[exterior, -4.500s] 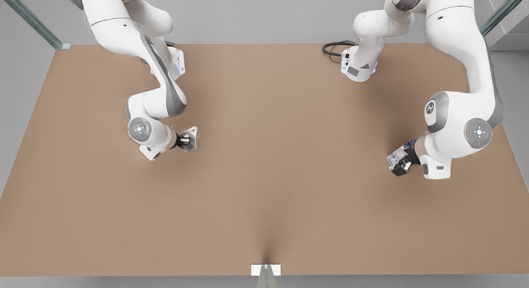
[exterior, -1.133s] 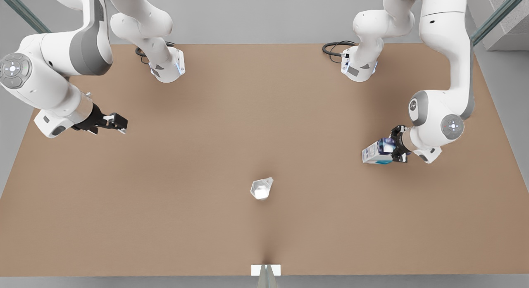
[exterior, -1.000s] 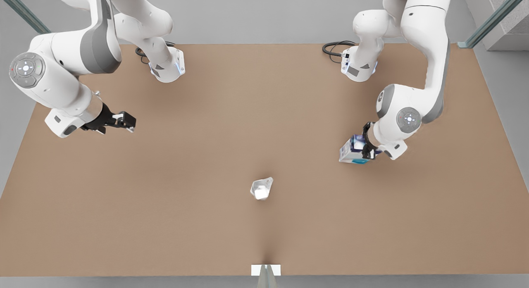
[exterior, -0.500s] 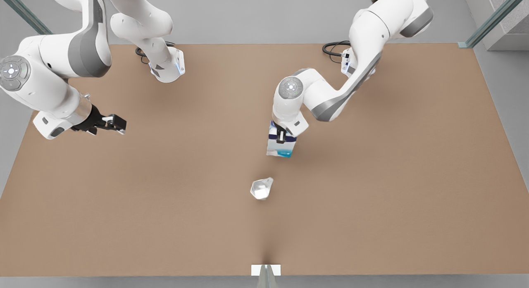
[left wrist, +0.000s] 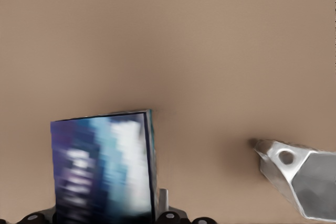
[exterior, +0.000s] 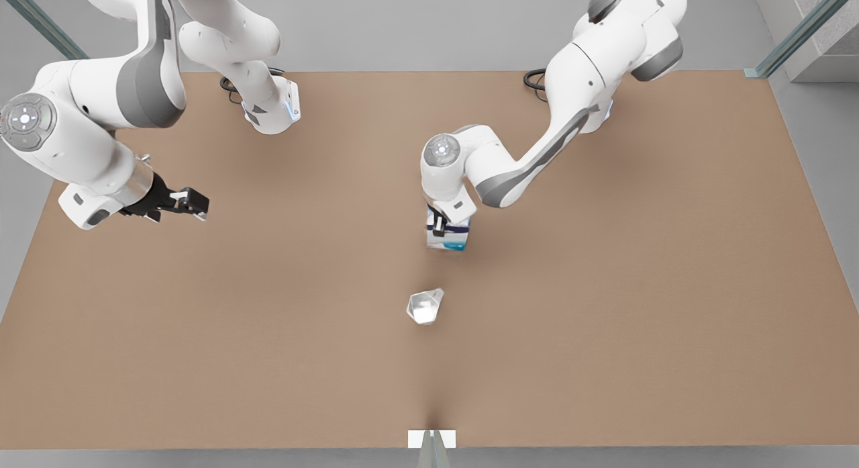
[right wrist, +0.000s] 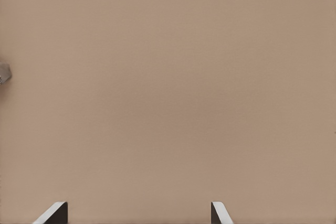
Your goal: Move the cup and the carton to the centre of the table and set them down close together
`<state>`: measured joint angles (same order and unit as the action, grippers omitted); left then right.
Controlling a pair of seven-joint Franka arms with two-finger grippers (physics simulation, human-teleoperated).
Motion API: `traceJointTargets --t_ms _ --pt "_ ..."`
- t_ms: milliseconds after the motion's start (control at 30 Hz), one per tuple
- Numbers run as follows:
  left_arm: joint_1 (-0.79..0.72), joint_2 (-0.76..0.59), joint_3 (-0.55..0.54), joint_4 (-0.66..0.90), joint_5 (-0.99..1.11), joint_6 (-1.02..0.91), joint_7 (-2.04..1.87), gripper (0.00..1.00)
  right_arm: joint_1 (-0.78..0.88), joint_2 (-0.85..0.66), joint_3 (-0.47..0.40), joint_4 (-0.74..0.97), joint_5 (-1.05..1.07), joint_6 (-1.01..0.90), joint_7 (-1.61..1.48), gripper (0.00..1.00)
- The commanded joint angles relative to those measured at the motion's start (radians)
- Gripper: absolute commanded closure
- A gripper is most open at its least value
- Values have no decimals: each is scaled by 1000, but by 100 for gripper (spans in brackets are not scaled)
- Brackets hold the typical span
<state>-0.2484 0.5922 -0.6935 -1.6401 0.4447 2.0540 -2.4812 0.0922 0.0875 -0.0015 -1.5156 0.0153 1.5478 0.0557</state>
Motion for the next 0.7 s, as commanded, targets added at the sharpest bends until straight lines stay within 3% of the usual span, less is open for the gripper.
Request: traceJointTargets --t_ms 0,667 --pt "0 0 0 0 -64 -2 2 0 0 0 0 0 0 2 4 0" --pt "0 -8 6 31 -75 -52 1 0 -2 1 0 2 5 2 -2 0"
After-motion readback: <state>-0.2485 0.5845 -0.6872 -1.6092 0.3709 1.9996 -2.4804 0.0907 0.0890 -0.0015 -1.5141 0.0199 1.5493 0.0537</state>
